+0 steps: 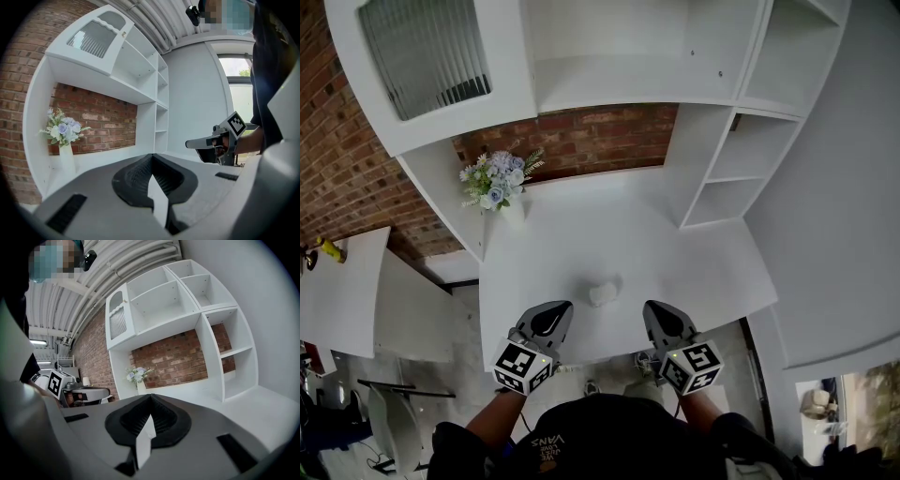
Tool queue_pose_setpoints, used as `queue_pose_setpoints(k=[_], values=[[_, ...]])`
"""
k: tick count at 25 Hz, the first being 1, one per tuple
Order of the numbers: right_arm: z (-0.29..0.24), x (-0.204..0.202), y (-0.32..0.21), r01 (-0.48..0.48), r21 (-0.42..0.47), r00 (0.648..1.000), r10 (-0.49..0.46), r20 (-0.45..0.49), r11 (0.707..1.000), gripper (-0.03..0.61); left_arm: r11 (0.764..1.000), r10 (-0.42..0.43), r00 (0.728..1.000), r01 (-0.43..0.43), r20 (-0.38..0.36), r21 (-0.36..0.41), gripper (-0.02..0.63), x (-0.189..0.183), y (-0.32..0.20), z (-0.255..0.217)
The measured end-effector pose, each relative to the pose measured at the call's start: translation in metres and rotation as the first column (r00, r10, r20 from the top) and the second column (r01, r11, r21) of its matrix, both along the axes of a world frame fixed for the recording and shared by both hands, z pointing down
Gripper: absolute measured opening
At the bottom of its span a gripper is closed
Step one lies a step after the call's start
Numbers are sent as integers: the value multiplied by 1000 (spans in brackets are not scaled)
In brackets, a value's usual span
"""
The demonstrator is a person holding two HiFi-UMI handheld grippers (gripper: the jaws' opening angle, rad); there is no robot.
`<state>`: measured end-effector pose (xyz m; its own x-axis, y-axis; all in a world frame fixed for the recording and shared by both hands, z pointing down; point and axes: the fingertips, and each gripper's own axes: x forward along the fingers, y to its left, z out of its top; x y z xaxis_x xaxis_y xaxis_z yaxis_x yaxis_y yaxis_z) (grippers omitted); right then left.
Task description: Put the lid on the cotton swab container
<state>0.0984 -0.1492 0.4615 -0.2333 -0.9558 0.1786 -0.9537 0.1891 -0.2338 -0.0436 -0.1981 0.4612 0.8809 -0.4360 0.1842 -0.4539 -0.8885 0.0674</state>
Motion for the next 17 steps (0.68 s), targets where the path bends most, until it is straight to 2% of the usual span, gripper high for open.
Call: queue_pose_setpoints(k=[17], values=[[2,-14,-6,-2,11,1000,2,-27,1000,-2,1000,6,1000,-6,-12,9,6,-8,3,2]])
